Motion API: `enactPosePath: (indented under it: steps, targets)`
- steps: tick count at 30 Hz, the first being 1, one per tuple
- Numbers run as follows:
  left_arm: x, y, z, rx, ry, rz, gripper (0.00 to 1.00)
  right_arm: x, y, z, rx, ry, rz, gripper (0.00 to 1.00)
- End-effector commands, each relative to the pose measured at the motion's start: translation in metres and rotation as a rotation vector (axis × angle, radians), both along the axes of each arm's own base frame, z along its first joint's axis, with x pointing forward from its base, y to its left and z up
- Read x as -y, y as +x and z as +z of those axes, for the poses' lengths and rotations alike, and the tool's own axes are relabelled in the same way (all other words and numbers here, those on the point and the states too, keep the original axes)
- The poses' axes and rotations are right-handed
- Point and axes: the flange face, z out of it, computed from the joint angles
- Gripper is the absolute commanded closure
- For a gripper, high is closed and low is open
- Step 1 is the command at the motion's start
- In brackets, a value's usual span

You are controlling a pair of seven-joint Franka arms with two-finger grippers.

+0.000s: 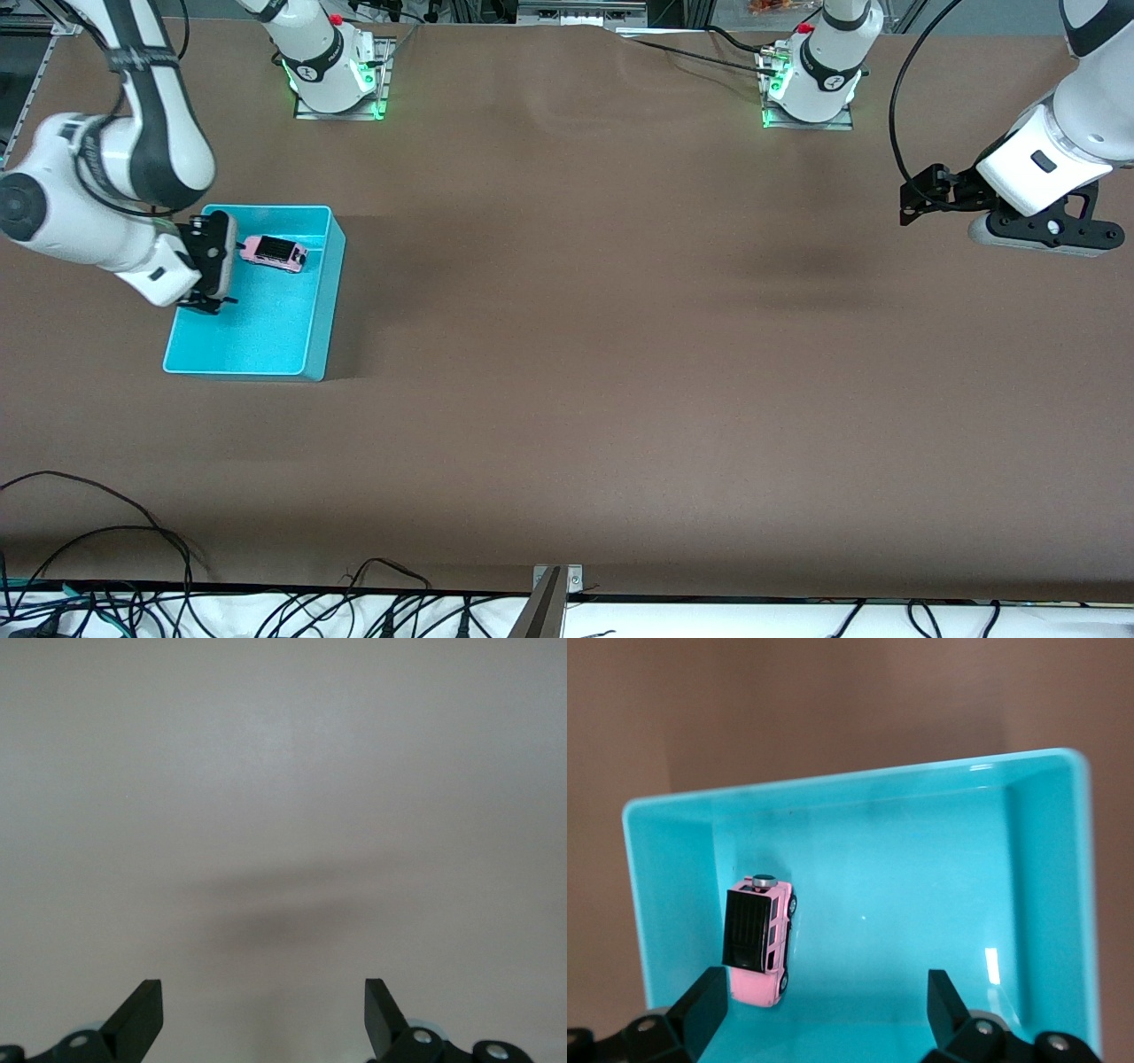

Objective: Wind and store pink jeep toy

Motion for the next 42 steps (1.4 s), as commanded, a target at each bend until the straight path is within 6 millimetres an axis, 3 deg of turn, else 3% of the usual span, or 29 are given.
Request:
enactPosePath:
  steps: [1, 9, 20, 31, 36, 42]
  targets:
    - [0.0, 0.001, 0.004, -0.007, -0.027, 0.004, 0.0, -0.006, 0.018, 0.061, -0.001, -0.016, -0.203, 0.0]
    - [0.0, 0.001, 0.005, -0.006, -0.027, 0.003, 0.0, -0.013, 0.026, 0.143, -0.009, -0.087, -0.583, 0.0]
    - [0.0, 0.001, 0.004, -0.009, -0.028, 0.003, 0.0, -0.02, 0.026, 0.218, 0.007, -0.172, -1.05, 0.0]
    - [0.0, 0.001, 0.004, -0.009, -0.028, 0.003, 0.0, -0.012, 0.03, 0.253, 0.091, -0.218, -1.277, 0.0]
    - [0.0, 0.001, 0.004, -0.007, -0.028, 0.003, 0.0, -0.013, 0.027, 0.256, 0.09, -0.23, -1.41, 0.0]
    - [0.0, 0.001, 0.004, -0.007, -0.028, 0.003, 0.0, -0.029, -0.002, 0.27, 0.059, -0.274, -1.542, 0.0]
